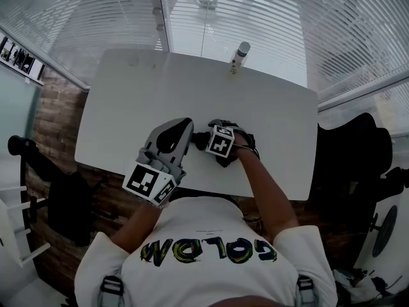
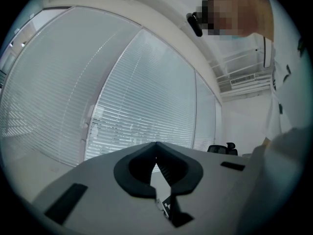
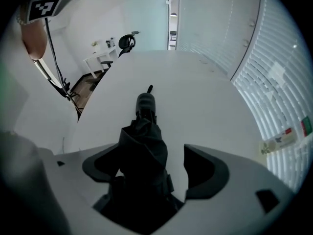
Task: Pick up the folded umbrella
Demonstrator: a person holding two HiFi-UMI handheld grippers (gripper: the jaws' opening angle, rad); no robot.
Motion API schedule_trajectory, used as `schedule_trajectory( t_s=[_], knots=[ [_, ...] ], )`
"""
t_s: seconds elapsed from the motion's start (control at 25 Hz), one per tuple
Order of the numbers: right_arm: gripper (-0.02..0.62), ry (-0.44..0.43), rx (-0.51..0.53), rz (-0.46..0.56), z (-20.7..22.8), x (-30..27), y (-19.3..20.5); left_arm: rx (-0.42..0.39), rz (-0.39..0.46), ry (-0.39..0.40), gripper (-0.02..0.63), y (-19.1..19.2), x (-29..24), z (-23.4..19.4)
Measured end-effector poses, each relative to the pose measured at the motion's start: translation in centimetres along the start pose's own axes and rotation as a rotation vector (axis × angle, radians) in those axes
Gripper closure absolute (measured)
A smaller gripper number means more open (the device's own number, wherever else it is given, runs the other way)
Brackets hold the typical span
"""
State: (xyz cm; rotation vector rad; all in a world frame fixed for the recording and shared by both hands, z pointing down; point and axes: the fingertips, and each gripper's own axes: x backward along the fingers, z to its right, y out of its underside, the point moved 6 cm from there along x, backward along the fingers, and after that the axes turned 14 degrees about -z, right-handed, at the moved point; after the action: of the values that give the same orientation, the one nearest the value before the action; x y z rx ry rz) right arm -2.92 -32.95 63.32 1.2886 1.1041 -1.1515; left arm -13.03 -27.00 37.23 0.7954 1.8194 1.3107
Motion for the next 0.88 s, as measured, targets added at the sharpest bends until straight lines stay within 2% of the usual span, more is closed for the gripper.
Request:
schedule_trajectory(
  t_s=[0.16, 0.4, 0.52, 0.6, 0.72, 0.88],
  knots=[
    [0.209, -0.068, 0.057, -0.030, -1.4, -0.9, 0.0, 0.006, 0.002, -0.004, 0.595, 0.2, 0.0, 0.0],
    [0.212, -0.016, 0.085, -0.058, -1.8, -2.5, -0.2, 0.011, 0.002, -0.010, 0.595, 0.4, 0.2, 0.0],
    [0.217, -0.024, 0.100, -0.077, -1.8, -2.8, -0.3, 0.013, 0.005, -0.015, 0.595, 0.3, 0.3, -0.1],
    [0.240, -0.035, 0.113, -0.081, -1.9, -2.8, -0.4, 0.013, 0.006, -0.019, 0.595, 0.3, 0.4, -0.2],
    [0.317, -0.042, 0.152, -0.086, -2.5, -2.7, -0.5, 0.013, 0.006, -0.020, 0.595, 0.4, 0.4, -0.2],
    [0.354, -0.006, 0.151, -0.062, -2.5, -2.5, -0.5, 0.010, 0.008, -0.019, 0.595, 0.2, 0.2, -0.4]
  ],
)
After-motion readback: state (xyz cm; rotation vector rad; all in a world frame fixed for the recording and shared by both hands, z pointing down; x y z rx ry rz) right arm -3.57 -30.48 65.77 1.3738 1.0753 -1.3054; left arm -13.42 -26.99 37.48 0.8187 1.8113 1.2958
